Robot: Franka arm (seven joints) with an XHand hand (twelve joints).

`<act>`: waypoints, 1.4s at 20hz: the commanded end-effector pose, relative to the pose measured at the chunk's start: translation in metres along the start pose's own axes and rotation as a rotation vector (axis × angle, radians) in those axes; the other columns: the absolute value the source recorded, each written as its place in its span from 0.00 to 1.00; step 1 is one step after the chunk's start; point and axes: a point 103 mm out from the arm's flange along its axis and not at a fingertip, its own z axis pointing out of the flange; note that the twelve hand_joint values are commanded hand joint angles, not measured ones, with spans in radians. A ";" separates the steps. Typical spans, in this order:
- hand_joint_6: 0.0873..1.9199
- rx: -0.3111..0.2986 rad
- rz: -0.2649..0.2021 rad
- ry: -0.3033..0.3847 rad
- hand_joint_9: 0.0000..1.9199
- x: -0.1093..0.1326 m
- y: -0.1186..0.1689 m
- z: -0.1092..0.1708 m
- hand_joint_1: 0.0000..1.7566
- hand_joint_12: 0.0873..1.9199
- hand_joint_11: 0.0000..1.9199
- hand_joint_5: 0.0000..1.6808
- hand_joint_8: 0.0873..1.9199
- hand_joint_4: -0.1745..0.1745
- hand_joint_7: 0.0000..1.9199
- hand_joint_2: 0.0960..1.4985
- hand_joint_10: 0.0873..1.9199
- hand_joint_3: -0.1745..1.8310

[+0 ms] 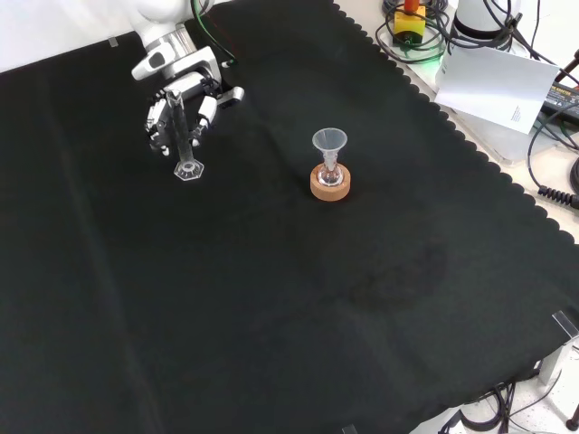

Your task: Put the graduated cylinder back on the table.

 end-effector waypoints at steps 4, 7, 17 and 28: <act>0.13 0.000 0.032 -0.065 0.42 0.010 0.003 -0.029 0.51 0.66 0.21 0.21 0.31 0.32 0.16 0.65 0.00 0.00; 0.08 -0.018 0.061 -0.080 0.37 0.011 -0.001 -0.038 0.50 0.67 0.16 0.20 0.31 0.31 0.12 0.64 0.00 0.00; 0.01 -0.076 0.074 -0.201 0.31 0.048 -0.034 -0.095 0.49 0.70 0.09 0.18 0.31 0.30 0.06 0.63 0.00 0.00; 0.00 -0.091 0.114 -0.361 0.31 0.140 -0.092 -0.138 0.48 0.70 0.09 0.18 0.31 0.30 0.06 0.62 0.00 0.00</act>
